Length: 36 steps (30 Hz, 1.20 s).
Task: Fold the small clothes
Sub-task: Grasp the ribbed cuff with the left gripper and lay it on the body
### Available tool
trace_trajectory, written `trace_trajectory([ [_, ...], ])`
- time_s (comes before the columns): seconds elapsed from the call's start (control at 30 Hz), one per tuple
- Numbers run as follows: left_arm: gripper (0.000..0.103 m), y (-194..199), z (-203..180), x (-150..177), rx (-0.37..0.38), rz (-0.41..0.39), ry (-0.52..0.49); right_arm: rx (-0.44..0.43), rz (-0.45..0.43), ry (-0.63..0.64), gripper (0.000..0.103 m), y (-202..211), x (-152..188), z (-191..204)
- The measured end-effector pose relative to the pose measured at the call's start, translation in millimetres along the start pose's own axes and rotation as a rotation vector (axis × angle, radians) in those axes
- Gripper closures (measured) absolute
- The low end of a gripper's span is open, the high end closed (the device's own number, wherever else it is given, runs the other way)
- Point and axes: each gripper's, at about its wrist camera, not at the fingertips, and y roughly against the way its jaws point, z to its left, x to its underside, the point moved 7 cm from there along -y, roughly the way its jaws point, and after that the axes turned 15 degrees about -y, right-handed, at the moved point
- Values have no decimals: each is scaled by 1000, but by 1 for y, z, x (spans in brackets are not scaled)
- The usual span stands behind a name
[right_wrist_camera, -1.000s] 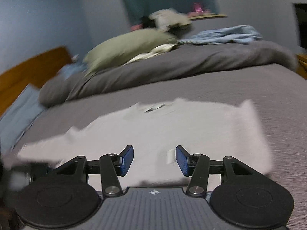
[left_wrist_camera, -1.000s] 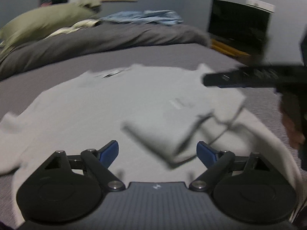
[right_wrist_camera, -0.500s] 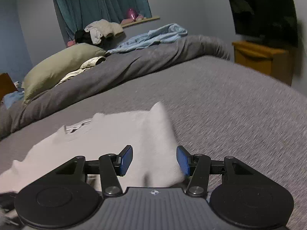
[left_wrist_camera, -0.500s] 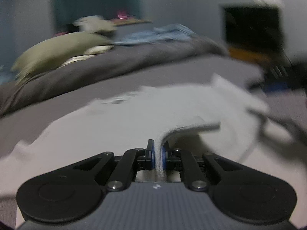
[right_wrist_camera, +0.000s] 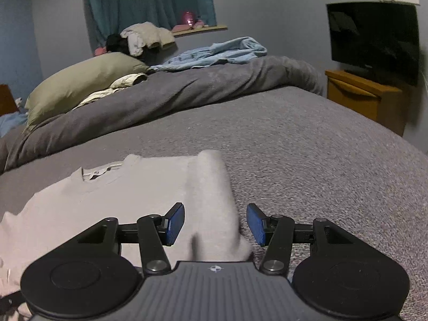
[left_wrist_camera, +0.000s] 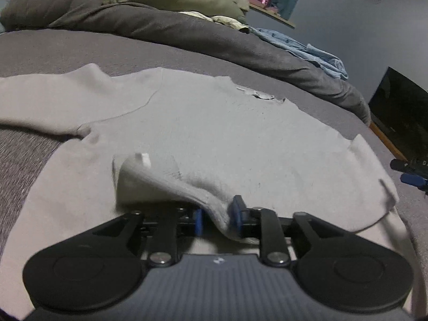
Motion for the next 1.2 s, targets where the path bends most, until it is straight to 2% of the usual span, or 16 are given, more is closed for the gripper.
trace_trajectory([
  [0.03, 83, -2, 3, -1, -4, -3, -24, -1, 0, 6, 48, 0, 1, 2],
  [0.1, 95, 4, 3, -8, -43, -24, -101, 4, -6, 12, 48, 1, 0, 4],
  [0.17, 97, 14, 3, -17, -84, -62, -153, 16, -22, 11, 47, 0, -3, 5],
  [0.27, 98, 30, 16, -20, -176, -76, -153, 42, -40, 5, 44, -3, -7, 2],
  [0.37, 98, 29, 29, -12, -231, -18, -120, 82, -35, -13, 42, -11, -8, -5],
  [0.5, 99, 23, 38, 1, -232, 27, -117, 132, 10, -43, 41, -25, -2, -15],
  [0.67, 98, 23, 39, 10, -242, 33, -162, 202, 96, 12, 39, -49, 13, -22],
  [0.73, 92, 24, 43, 10, -244, 37, -149, 223, 120, 11, 38, -55, 14, -26],
  [0.8, 80, 31, 48, 10, -260, 35, -122, 233, 101, 4, 38, -56, 13, -26],
  [0.83, 67, 35, 53, 10, -278, 35, -99, 231, 86, 3, 38, -55, 11, -25],
  [0.87, 60, 40, 59, 9, -302, 30, -78, 213, 59, -2, 38, -53, 9, -22],
  [0.97, 58, 53, 76, 1, -367, 1, -39, 121, 3, 5, 38, -45, 5, -6],
  [1.03, 58, 61, 82, -6, -398, -36, -63, 72, -9, 43, 36, -43, 6, 7],
  [1.1, 58, 64, 80, -13, -400, -77, -119, 43, 27, 103, 33, -48, 13, 19],
  [1.2, 57, 63, 70, -18, -385, -98, -200, 51, 108, 127, 33, -60, 24, 22],
])
